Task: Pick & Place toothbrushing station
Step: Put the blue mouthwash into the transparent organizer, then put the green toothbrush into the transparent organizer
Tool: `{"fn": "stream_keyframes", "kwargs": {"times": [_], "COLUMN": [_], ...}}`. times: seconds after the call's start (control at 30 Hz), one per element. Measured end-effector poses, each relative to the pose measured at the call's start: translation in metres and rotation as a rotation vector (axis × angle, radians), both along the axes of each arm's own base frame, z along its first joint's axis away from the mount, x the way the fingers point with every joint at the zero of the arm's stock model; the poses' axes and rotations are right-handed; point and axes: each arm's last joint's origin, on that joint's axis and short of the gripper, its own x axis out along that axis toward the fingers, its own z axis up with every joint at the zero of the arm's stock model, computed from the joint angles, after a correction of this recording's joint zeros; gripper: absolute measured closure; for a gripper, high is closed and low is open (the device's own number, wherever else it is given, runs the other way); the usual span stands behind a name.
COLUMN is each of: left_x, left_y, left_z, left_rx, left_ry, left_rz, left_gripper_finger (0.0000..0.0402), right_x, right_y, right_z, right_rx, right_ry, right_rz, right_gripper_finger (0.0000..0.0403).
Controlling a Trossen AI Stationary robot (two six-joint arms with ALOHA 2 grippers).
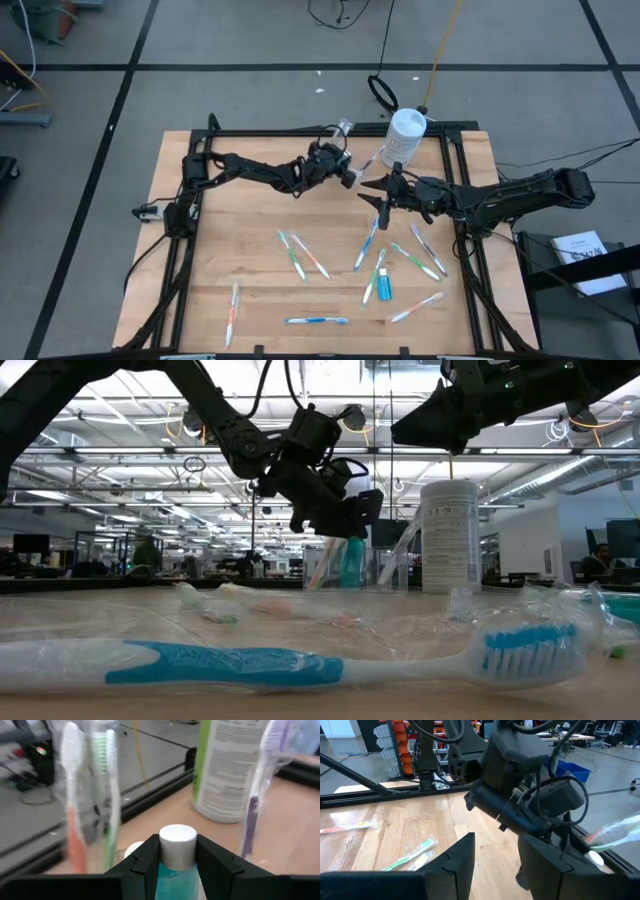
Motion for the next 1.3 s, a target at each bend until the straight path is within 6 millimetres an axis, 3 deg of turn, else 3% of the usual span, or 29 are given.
{"fn": "stream_keyframes", "kwargs": {"times": [0.2,0.5,0.77,0.93,1.1,1.3], "left_x": [-0.001,-0.004,-0.005,-0.015,-0.033,-0.08], "left_y": [0.0,0.003,0.001,-0.003,-0.014,-0.042], "left_z": [-0.001,-0.006,0.01,0.042,0.078,0.124], "left_rx": [0.017,-0.027,-0.013,-0.012,-0.069,-0.195], "left_ry": [0.026,0.054,0.007,-0.007,0.04,0.231], "left_rz": [0.012,0.044,0.03,0.023,-0.09,-0.377], "left_gripper_finger": [0.0279,0.0222,0.0205,0.0204,0.0203,0.0203], "right_x": [0.0,0.0,0.0,0.0,-0.001,-0.002], "right_y": [0.0,0.0,0.0,0.0,0.0,0.0], "right_z": [0.0,0.0,-0.001,-0.002,-0.004,-0.01], "right_rx": [0.0,0.0,0.0,0.0,0.029,0.047], "right_ry": [0.001,0.002,0.008,0.023,0.029,0.092], "right_rz": [0.0,0.001,0.001,0.001,-0.002,-0.006], "right_gripper_finger": [0.0261,0.0261,0.0261,0.0261,0.0261,0.0261]}}
